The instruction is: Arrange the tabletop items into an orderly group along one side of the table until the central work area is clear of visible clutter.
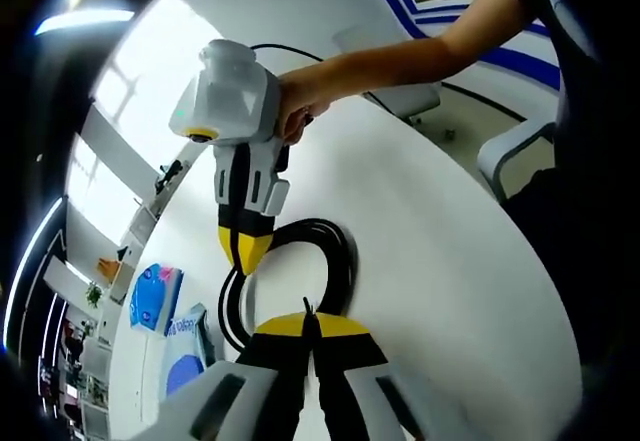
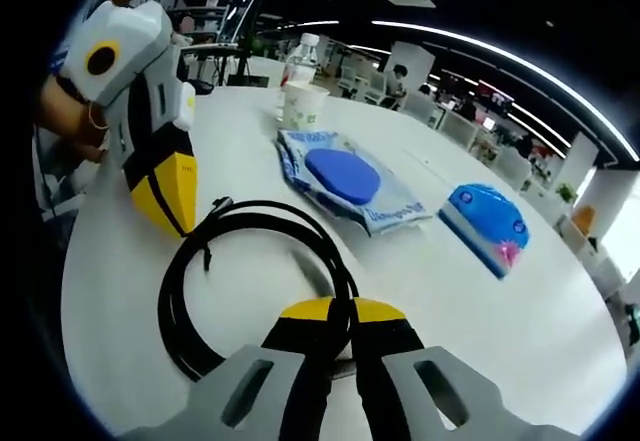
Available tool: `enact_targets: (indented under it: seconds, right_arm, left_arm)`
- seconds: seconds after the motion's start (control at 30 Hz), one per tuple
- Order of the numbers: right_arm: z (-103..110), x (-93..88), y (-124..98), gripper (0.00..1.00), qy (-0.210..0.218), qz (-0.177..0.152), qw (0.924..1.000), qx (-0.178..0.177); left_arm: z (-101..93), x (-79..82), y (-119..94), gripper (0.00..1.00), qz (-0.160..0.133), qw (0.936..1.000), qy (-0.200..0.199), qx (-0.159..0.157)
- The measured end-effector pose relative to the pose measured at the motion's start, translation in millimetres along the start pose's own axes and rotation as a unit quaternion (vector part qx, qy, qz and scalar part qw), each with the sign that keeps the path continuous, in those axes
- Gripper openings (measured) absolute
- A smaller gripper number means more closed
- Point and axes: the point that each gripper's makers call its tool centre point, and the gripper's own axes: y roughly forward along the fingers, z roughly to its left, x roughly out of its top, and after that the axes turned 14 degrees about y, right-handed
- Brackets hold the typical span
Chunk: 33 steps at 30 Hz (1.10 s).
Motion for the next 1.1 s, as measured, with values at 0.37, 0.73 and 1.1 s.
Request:
enact_targets:
  seconds: [0.37,0.73,1.1]
  right_arm:
    - [-4,-2.1,-1,0.16,0.017,-0.003,0.9998,-0.008]
    - [-8,-0.4,-7,0.17,0.031,-0.018,0.9993,-0.013]
    - [-14,8.7,-18,0.17,0.041,-0.043,0.9980,-0.024]
  left_arm:
    - [2.1,-4.7,-3,0.15,0.008,0.9999,-0.003,0.012]
    - [6.1,-6.5,-6,0.19,-0.008,0.9988,-0.041,0.024]
    - [16.5,-12.3,-10,0.21,-0.003,0.9959,-0.067,0.060]
